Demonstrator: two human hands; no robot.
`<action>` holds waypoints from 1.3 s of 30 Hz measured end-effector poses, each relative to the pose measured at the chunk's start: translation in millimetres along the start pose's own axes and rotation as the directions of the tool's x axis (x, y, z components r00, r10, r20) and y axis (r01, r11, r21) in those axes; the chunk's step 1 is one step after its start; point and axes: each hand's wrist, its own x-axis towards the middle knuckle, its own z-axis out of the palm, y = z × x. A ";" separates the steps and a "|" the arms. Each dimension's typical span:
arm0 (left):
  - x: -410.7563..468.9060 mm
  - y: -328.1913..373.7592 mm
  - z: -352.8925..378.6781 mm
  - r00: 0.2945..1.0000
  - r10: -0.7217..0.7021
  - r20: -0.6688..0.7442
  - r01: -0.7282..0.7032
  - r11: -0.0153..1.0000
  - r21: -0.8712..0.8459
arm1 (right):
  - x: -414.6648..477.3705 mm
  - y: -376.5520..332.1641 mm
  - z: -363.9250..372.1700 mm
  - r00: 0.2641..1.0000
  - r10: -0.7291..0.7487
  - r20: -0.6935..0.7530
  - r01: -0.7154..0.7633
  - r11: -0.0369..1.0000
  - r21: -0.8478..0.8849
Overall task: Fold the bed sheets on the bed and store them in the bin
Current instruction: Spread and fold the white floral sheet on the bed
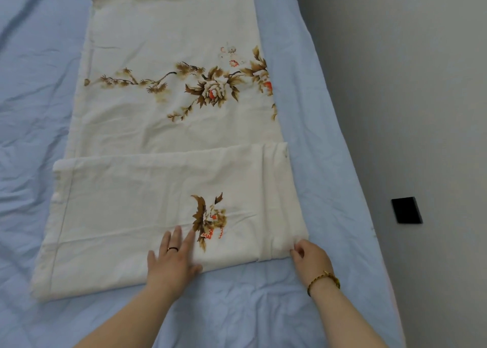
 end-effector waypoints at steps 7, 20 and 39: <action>0.1 -3.4 2.2 1.000 0.011 -0.001 -0.011 0.997 0.078 | -6.5 19.9 -33.8 0.888 -0.335 -0.315 0.278 0.937 -0.212; 25.4 14.7 -26.6 0.991 -0.012 -0.131 -0.017 0.976 -0.219 | 73.6 -51.0 -56.4 0.999 0.048 0.011 -0.049 0.920 0.388; 83.9 2.2 -55.2 0.986 -0.128 -0.109 0.122 0.990 -0.065 | 176.9 -118.4 -82.7 0.921 0.073 -0.382 0.052 0.950 0.308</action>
